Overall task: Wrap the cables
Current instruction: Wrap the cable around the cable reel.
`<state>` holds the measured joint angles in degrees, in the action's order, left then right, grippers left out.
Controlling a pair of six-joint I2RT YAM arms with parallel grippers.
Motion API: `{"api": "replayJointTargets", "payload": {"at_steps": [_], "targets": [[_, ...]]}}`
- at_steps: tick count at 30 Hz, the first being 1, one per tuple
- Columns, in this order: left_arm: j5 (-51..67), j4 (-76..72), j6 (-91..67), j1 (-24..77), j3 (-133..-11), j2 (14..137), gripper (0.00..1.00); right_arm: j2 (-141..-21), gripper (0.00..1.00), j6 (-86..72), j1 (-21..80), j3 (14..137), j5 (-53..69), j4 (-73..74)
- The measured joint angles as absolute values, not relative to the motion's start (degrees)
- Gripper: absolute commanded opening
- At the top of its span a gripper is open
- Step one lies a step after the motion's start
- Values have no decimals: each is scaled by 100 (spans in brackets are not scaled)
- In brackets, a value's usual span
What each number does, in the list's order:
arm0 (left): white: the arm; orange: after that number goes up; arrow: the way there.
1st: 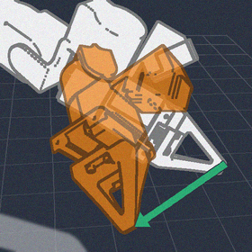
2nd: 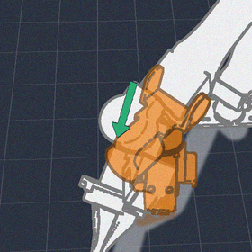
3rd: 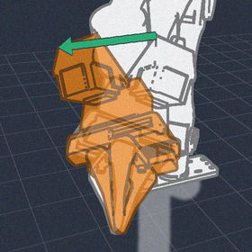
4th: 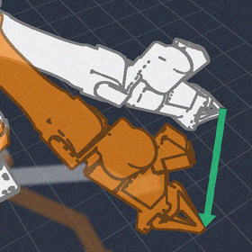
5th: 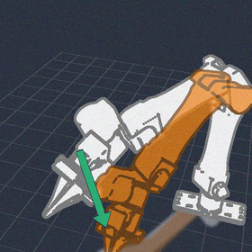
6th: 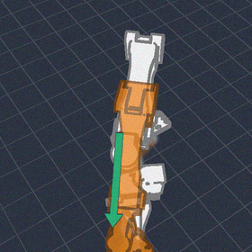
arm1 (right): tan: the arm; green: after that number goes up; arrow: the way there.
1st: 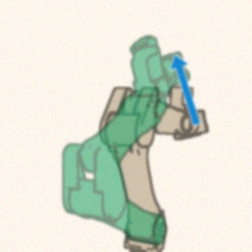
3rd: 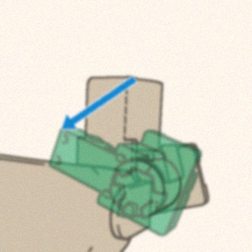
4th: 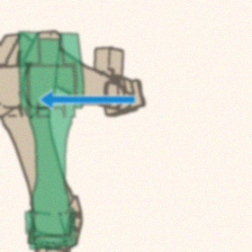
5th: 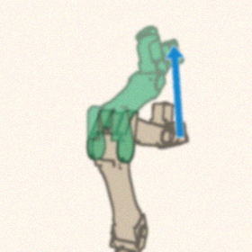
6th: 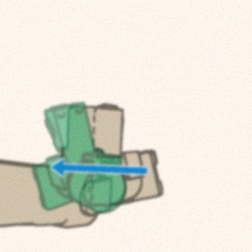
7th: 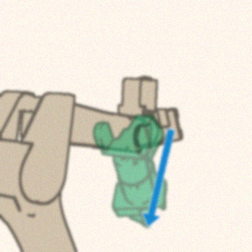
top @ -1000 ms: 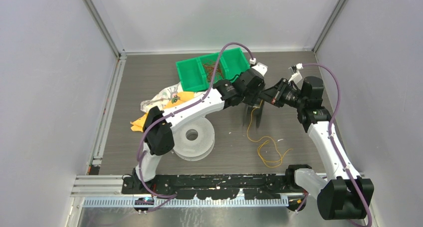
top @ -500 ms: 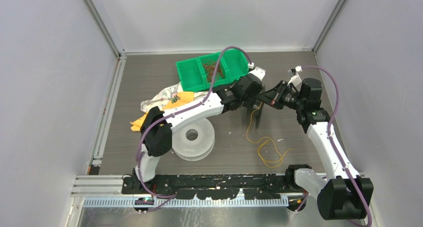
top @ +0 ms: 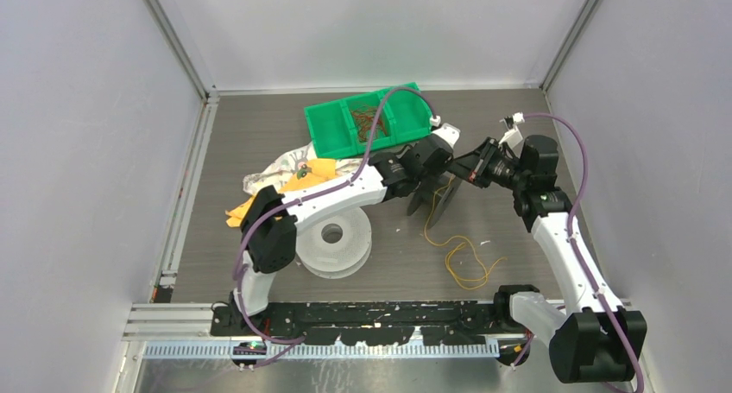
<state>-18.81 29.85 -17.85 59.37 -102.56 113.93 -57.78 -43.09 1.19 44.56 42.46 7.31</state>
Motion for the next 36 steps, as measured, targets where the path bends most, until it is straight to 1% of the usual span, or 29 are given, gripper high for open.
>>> {"api": "replayJointTargets", "payload": {"at_steps": [10, 11, 12, 13, 17, 18, 20, 23, 25, 31, 33, 36], "targets": [[-1815, 2943, -1798, 5961, -10169, 11319, 1, -5697, 1, -4171, 130, 4456, 3986, 978], [-1793, 2952, -1798, 5959, -10154, 11297, 1, -5677, 4, -4093, 130, 4460, 3903, 1092], [-1776, 2969, -1798, 5955, -10127, 11266, 1, -5651, 14, -4007, 132, 4482, 3795, 1256], [-1756, 2998, -1796, 5948, -10101, 11233, 1, -5625, 26, -3894, 132, 4515, 3682, 1437], [-1734, 3201, -1739, 5913, -10066, 11061, 1, -5599, 56, -3568, 132, 4751, 3577, 1959], [-1776, 3273, -1699, 5913, -10068, 11006, 1, -5599, 62, -3542, 132, 4836, 3621, 1997], [-1872, 3409, -1573, 5913, -10088, 10901, 1, -5583, 70, -3524, 132, 4980, 3747, 1994], [-2187, 3594, -1275, 5911, -10235, 10783, 0, -5441, 78, -3599, 132, 5068, 3964, 1804], [-2434, 3750, -993, 5896, -10425, 10711, 1, -5221, 80, -3640, 134, 5065, 4014, 1638], [-3253, 3955, -80, 5806, -11196, 10276, 1, -4311, 80, -3732, 134, 4593, 4112, 434], [-3428, 4032, 119, 5771, -11572, 10154, 0, -4224, 80, -3758, 137, 4320, 4239, -38], [-3610, 4372, 311, 5697, -12495, 10090, 0, -4318, 81, -3787, 169, 3861, 4300, -521]]}}
